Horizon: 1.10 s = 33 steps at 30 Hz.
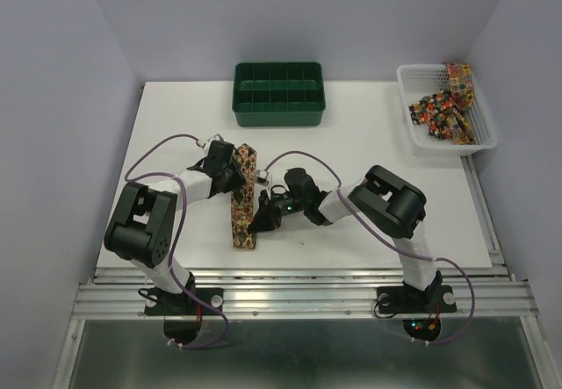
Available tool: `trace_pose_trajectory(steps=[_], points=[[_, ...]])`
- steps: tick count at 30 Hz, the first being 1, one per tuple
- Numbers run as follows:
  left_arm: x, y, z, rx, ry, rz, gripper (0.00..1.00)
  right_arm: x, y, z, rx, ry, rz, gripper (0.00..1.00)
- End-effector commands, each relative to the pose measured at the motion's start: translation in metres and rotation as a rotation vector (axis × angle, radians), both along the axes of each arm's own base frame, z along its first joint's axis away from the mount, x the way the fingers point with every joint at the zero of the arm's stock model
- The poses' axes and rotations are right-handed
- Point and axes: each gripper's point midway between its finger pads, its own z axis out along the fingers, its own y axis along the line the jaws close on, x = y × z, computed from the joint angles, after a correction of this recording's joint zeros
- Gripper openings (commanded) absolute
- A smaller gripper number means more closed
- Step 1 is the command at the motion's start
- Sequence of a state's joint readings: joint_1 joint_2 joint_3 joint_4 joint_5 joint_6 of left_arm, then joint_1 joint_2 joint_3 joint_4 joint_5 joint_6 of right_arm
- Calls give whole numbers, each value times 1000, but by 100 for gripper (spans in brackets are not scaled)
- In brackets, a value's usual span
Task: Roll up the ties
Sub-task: Roll the tie
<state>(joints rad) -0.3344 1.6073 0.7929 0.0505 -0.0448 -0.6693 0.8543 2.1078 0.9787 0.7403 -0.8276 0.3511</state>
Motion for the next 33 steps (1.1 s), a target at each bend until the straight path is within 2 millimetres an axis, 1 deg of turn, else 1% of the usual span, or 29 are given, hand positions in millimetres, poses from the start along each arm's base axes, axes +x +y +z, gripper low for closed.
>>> trace_pose_trajectory(steps=[1,4,5,6,10,11,16,17,23,26,27,28,29,30,32,33], points=[[-19,10,-13,44,68,34,41,-19,-3,-4,-28,1,50,1],[-14,9,-12,52,61,33,41,-14,-1,3,-19,-36,48,1],[-13,9,-13,52,66,32,41,-16,1,8,-11,-44,69,1],[-13,8,-13,50,66,32,41,-18,2,8,-11,-46,89,1],[-13,8,-12,46,66,31,41,-26,6,11,-14,-148,139,1],[-13,7,-12,47,66,29,41,-27,8,15,-10,-153,142,1],[-13,7,-13,46,67,31,41,-33,9,23,22,-149,171,1],[-13,7,-12,45,64,31,41,-31,12,27,40,-151,168,1],[-14,9,-13,50,68,33,41,-27,18,28,55,-122,138,1],[-14,8,-13,49,67,30,41,-25,20,32,72,-124,122,1],[-14,8,-12,48,65,32,41,-24,20,30,57,-119,116,1],[-14,8,-12,49,65,30,41,-16,24,31,50,-135,89,1],[-14,8,-12,48,65,31,41,-14,25,29,40,-137,80,1],[-14,8,-12,48,65,31,41,-11,26,22,19,-133,69,1],[-14,8,-12,46,66,31,41,-7,29,21,15,-135,61,1],[-14,8,-12,48,65,29,41,-5,28,13,-5,-126,51,1]])
